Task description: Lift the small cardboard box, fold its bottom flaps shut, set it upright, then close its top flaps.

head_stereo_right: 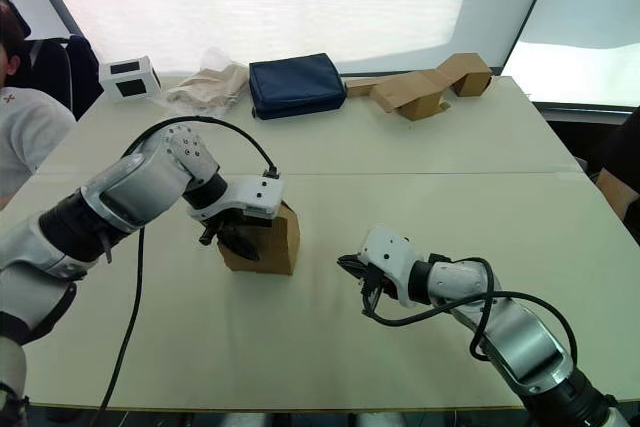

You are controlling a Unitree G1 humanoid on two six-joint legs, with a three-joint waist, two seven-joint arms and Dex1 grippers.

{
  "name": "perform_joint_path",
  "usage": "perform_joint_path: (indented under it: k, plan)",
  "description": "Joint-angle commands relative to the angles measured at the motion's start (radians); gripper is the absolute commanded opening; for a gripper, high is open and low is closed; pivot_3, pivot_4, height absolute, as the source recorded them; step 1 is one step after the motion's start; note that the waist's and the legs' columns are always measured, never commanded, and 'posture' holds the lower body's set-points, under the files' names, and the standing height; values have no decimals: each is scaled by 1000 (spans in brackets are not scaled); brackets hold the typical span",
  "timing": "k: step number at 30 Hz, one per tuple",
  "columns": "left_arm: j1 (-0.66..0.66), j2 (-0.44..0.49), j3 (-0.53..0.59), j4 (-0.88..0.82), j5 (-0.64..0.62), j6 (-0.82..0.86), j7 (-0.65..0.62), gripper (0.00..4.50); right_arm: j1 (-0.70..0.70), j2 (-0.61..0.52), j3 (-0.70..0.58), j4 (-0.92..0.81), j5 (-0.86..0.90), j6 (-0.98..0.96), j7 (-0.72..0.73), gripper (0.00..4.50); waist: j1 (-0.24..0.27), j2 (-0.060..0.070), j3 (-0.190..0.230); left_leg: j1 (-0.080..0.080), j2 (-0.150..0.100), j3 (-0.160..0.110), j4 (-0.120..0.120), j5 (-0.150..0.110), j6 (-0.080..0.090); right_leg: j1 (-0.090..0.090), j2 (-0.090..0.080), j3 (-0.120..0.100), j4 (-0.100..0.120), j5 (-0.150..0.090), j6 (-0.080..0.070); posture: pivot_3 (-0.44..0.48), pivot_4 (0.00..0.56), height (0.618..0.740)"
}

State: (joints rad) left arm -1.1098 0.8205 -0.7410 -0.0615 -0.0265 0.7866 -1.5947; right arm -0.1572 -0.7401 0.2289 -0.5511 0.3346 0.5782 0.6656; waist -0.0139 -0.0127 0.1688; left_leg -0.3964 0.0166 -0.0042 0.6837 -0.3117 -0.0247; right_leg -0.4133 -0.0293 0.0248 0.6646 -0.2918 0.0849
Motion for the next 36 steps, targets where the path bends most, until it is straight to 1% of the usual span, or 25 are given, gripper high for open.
perform_joint_path:
  k: [1,3,5,9,11,12,14,15,16,17,20,23,26,29,31,33,36]
  plan:
    - [-43,36,70,-42,-101,49,-20,3430,-13,11,-25,-10,3,-2,17,0,0,0,0,0,0,0,0,0,0,0,0,0,0,0,0,0,150,740]
    - [-60,48,107,-37,-169,97,-20,3430,-18,14,-34,-9,13,-1,31,0,1,0,0,0,0,0,0,0,0,0,0,0,0,0,0,0,150,740]
    - [-74,40,157,-6,-202,149,-20,3430,-22,21,-49,-10,32,5,41,0,1,0,0,0,0,0,0,0,0,0,0,0,0,0,0,0,150,740]
    - [-76,70,258,23,-278,233,-15,3430,-31,25,-65,-13,49,19,58,0,-1,0,0,0,0,0,0,0,0,0,0,0,0,0,0,0,150,740]
    - [-33,106,359,48,-314,254,13,3430,-40,34,-76,-16,73,33,66,0,-5,0,0,0,0,0,0,0,0,0,0,0,0,0,0,0,150,740]
    - [3,115,423,68,-325,241,50,3430,-44,41,-84,-14,85,41,68,0,-8,0,0,0,0,0,0,0,0,0,0,0,1,0,0,0,150,740]
    - [57,107,515,90,-336,214,126,3430,-47,47,-93,-7,93,46,73,0,-6,1,0,2,1,0,0,0,0,0,0,0,2,0,-1,0,150,740]
    - [111,73,616,106,-340,154,218,3210,-51,50,-93,6,89,46,74,0,-4,0,0,3,1,0,0,0,0,1,1,0,2,-1,-1,0,150,740]
    - [148,46,683,113,-344,112,282,2940,-54,52,-94,14,86,44,76,0,-1,1,0,3,2,-1,0,0,0,1,0,0,3,-1,-2,0,150,740]
    - [187,38,726,110,-344,103,329,2772,-57,53,-91,24,79,42,77,0,2,1,0,4,3,-1,0,0,0,2,0,-1,2,-1,-1,0,150,740]
    - [325,47,798,56,-347,113,406,1427,-71,55,-77,58,56,31,84,0,2,-1,0,4,3,-1,0,0,0,3,-2,0,1,-1,-1,0,150,740]
    - [539,32,882,-49,-356,89,489,89,-88,76,-47,114,24,25,75,0,-3,-1,0,4,3,1,0,-1,1,3,-4,1,1,-1,-1,0,150,740]
    - [669,-1,909,-124,-356,65,564,32,-112,103,-15,167,-39,-5,43,0,0,-1,0,4,4,1,0,0,1,3,-5,1,2,-1,-1,0,150,740]
    - [723,-38,920,-165,-368,88,640,32,-133,107,22,211,-112,-64,39,0,8,-2,0,4,4,-1,0,1,-1,3,-4,-1,2,-1,-2,0,150,740]
    - [759,-41,911,-188,-364,68,659,32,-141,118,24,224,-113,-76,48,0,5,-2,0,4,2,-1,0,1,-1,4,-4,-1,2,0,-1,0,150,740]
    - [836,-48,896,-212,-346,27,680,32,-163,136,46,235,-111,-72,69,0,-1,-2,0,4,2,-1,0,0,-1,4,-5,0,1,0,-1,0,150,740]
    - [892,-72,890,-250,-369,23,705,32,-178,159,63,246,-112,-68,91,0,-6,-1,0,5,2,1,-1,0,0,3,-7,1,1,0,-1,0,150,740]
